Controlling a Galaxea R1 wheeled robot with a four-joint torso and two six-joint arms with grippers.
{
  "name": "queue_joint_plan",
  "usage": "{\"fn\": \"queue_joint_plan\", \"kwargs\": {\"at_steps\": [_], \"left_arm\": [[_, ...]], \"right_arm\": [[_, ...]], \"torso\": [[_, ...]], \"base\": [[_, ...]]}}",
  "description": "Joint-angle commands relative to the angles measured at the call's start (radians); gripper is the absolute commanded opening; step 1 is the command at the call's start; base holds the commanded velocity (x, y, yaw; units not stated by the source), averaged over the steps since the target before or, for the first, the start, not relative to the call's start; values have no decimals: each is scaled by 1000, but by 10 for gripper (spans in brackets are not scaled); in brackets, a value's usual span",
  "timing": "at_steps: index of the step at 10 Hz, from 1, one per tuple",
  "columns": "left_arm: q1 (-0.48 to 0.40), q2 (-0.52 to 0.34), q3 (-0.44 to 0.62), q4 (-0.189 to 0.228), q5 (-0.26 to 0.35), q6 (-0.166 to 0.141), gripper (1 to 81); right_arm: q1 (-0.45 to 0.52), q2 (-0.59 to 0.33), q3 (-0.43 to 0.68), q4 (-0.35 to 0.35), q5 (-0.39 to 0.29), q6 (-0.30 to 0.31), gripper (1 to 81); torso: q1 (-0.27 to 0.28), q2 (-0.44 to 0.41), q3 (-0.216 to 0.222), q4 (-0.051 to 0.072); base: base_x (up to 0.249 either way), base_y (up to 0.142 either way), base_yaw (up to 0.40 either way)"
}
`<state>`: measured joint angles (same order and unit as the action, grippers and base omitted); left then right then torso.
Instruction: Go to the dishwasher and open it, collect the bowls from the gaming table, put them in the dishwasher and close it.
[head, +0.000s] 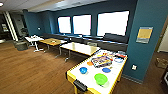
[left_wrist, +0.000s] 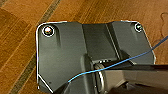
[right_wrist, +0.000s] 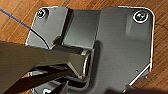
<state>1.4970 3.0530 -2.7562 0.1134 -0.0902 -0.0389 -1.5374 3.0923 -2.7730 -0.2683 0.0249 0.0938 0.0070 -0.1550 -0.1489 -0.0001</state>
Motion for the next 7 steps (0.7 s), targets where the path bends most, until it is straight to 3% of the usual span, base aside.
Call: {"fn": "queue_joint_plan", "kwargs": {"at_steps": [1, 7], "left_arm": [[-51, 0, 0, -11, 44, -2, 811], [-50, -2, 0, -11, 44, -2, 811]], "right_arm": [[50, 5, 1, -2, -49, -5, 811], [50, 5, 6, -2, -49, -5, 811]], "torso": [[0, 0, 0, 0], [0, 0, 0, 0]], "base": [[79, 77, 0], [80, 75, 0]]}}
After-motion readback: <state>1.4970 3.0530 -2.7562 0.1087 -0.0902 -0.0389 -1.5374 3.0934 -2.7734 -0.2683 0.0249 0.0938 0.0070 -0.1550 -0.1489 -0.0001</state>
